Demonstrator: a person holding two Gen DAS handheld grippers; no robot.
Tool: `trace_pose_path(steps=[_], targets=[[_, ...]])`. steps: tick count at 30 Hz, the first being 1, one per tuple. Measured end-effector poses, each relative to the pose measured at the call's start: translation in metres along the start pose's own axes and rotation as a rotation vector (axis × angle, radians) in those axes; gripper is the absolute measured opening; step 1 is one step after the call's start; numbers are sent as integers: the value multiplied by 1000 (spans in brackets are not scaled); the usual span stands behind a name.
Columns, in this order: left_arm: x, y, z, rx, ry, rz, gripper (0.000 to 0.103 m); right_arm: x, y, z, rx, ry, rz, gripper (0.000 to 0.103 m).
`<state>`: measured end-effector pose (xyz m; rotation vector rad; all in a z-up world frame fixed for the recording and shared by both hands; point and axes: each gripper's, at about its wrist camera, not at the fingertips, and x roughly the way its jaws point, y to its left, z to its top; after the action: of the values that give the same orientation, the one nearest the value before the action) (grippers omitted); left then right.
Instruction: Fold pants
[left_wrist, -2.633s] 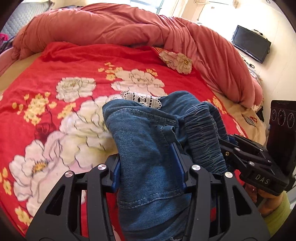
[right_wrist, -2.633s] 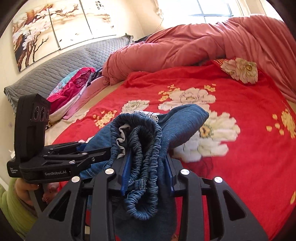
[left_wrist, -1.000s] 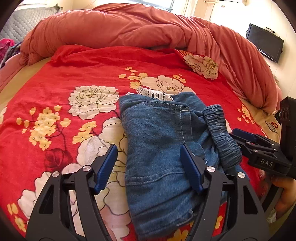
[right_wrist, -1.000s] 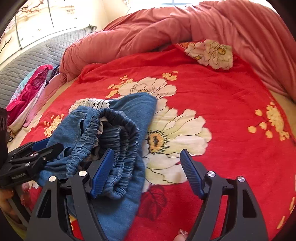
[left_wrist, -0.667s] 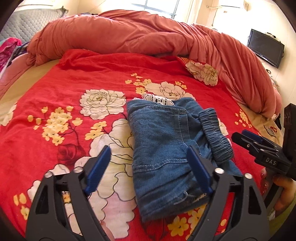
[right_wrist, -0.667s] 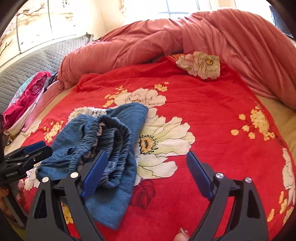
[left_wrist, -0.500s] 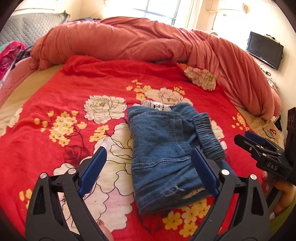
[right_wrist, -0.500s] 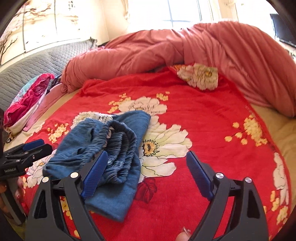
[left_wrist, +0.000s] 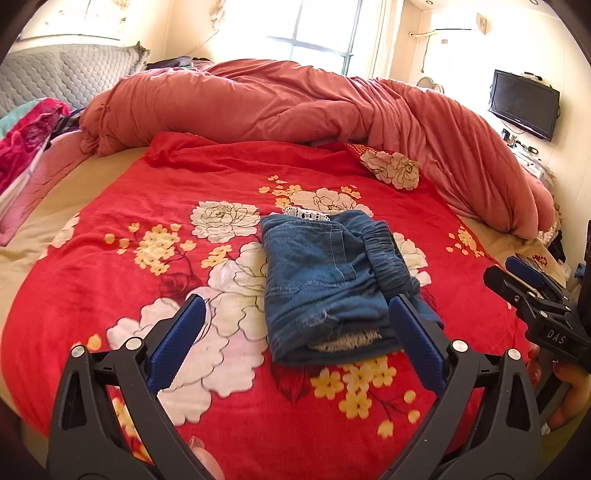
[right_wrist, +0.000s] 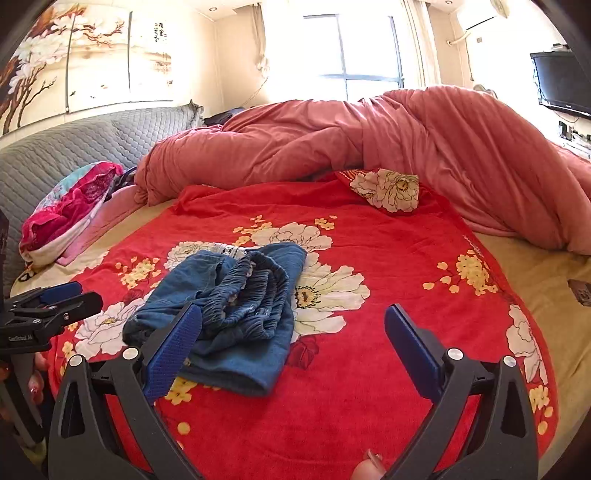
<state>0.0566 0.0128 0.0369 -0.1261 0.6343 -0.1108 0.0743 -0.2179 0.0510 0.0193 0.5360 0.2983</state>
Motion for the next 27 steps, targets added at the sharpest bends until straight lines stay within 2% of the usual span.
trace_pose_path(steps=[11,27], targets=[[-28,2,-14,-8,-12,21,94,-29,18,-14,-32,-4,20,98],[-31,-4,-46,-8,57,12,94,-44,24,-37,-48,40,11,98]])
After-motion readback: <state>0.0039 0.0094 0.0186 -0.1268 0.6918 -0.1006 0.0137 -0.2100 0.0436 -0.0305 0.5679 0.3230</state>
